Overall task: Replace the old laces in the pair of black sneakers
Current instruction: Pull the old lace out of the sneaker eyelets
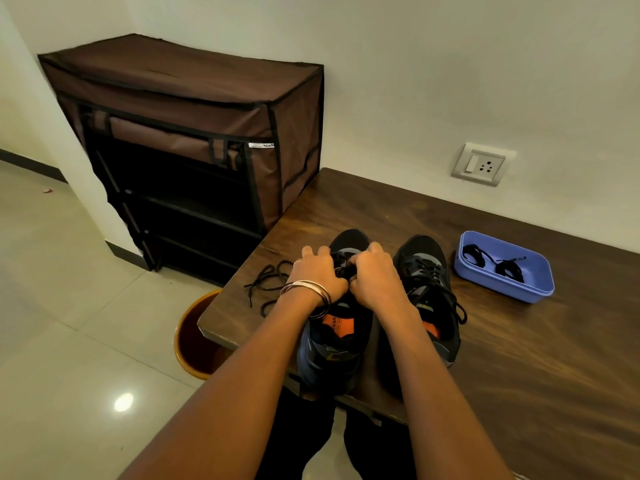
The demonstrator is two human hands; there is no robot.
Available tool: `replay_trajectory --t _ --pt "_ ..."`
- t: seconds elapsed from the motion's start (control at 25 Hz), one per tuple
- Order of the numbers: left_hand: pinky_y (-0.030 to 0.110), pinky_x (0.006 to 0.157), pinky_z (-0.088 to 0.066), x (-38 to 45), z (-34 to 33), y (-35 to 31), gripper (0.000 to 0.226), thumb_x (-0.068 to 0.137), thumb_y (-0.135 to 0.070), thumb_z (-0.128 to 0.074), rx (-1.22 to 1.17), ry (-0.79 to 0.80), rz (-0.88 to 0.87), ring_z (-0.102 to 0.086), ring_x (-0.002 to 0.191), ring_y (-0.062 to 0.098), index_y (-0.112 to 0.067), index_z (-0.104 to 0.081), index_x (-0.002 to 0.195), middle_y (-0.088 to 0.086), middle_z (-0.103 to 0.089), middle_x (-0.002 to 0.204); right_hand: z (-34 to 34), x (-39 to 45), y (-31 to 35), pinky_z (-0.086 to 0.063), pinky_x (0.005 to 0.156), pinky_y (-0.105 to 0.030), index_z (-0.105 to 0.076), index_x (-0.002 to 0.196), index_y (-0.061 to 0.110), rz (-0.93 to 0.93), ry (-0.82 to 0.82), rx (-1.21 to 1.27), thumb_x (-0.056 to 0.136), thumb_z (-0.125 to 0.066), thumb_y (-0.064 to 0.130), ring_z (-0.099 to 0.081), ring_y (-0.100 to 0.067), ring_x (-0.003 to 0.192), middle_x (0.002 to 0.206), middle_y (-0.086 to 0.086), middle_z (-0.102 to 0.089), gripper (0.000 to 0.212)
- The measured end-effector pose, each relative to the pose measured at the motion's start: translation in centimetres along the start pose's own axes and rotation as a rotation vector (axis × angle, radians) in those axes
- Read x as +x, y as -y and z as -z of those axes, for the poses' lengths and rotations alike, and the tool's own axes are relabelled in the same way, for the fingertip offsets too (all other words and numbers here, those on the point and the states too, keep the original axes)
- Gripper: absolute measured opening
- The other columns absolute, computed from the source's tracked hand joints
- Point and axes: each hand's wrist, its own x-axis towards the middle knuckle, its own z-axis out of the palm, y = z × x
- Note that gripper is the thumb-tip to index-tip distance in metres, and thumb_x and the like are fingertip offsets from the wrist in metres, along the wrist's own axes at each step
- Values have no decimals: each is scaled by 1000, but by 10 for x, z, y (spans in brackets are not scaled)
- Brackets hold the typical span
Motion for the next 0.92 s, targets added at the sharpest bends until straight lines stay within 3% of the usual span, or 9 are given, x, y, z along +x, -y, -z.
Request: replay_trajectory --t 0.24,0.36,0.48,0.56,0.64,0.72,0.8,0.92 --pt "44 98 -45 1 -11 4 69 83 -36 -56 -125 -75 41 -46 117 39 -23 -31 147 15 -25 139 -3 -1 2 -43 84 -38 -56 118 8 -54 -58 51 93 -58 15 -53 -35 113 121 -14 -52 26" --pt "43 96 -43 2 -12 4 75 85 -36 -53 -136 -51 96 -43 122 39 -28 -20 152 15 -19 144 -6 -4 4 -40 77 -36 -53 116 11 -153 -118 157 96 -54 20 -56 -33 107 117 -12 -55 23" --pt "44 95 -45 0 -13 3 79 86 -37 -50 -90 -32 83 -42 122 39 -29 -11 154 15 -18 144 -6 -2 5 -40 68 -35 -54 103 17 -440 -142 599 97 -47 25 -56 -26 90 105 -5 -57 12" --pt "44 96 -45 0 -12 4 80 87 -36 -50 -77 -32 78 -42 121 39 -28 -8 155 15 -18 145 -4 0 4 -45 66 -36 -56 92 13 -645 -171 1021 92 -46 18 -56 -26 81 99 -9 -61 10" --pt "44 97 -45 0 -12 4 80 88 -35 -50 -80 -25 92 -41 123 39 -25 -8 155 16 -16 146 -2 1 0 -48 65 -39 -56 83 9 -756 -197 1207 86 -46 8 -57 -29 76 94 -13 -63 11" --pt "44 99 -43 0 -11 3 80 88 -35 -51 -67 -16 108 -40 125 41 -20 -10 155 17 -15 149 0 1 -2 -53 66 -39 -58 90 12 -719 -255 1069 84 -47 5 -58 -27 76 94 -11 -62 14" --pt "44 100 -43 0 -10 3 81 87 -35 -52 -68 -1 118 -39 127 41 -19 -11 155 18 -15 150 4 1 -1 -51 76 -41 -57 107 19 -495 -310 733 88 -55 9 -58 -27 96 108 -6 -57 22" --pt "44 102 -42 -1 -10 3 83 87 -34 -54 -82 21 127 -38 129 42 -23 -8 155 19 -12 151 4 -2 8 -36 101 -50 -67 111 22 -175 -201 201 90 -65 19 -33 -29 127 132 -2 -42 22"
